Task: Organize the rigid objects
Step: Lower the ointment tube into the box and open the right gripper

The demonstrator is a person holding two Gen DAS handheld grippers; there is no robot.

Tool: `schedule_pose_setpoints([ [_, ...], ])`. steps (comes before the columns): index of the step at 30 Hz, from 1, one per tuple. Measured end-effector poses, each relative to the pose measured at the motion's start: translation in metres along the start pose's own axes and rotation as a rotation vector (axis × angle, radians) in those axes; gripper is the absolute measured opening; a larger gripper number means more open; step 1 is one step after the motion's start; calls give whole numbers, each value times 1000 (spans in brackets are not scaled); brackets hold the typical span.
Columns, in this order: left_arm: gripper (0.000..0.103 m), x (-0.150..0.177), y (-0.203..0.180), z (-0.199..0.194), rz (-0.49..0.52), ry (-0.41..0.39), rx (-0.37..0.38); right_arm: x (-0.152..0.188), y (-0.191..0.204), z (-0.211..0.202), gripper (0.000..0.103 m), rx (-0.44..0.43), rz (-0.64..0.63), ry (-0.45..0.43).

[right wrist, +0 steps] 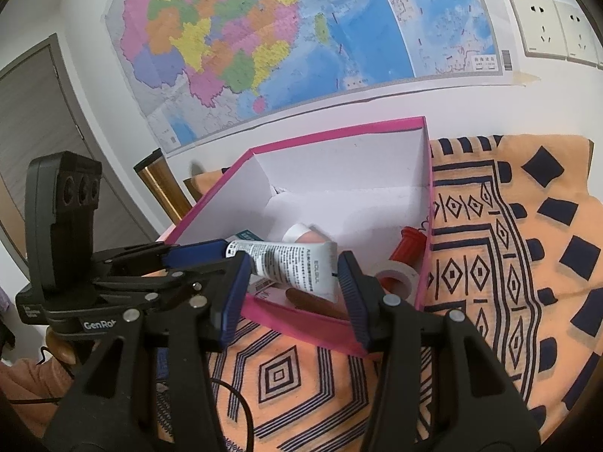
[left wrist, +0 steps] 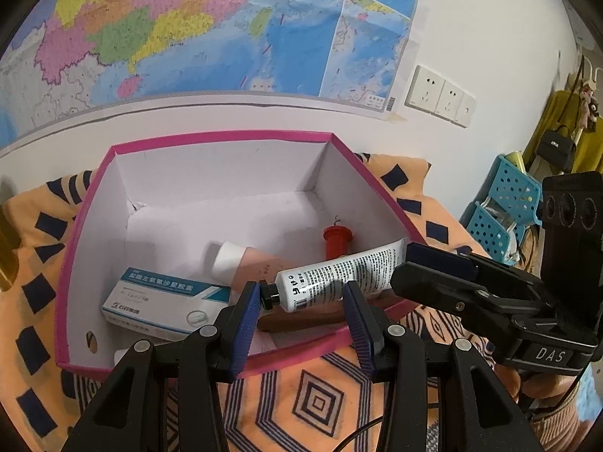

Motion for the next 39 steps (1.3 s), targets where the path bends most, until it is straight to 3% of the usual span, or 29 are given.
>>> schedule_pose_setpoints([
  [39, 45, -3, 10, 36, -33, 83, 4, 5, -1, 22, 51, 111, -72, 87],
])
Point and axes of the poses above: each gripper's, at about its wrist camera, not at the fingertips, and z roughly the way its jaws point, y to its left, x to its underside, the point moved 4 cm from there along z, roughly the way its jaws point, and after that the axes turned 6 degrees about -x, right-handed, at the moved point
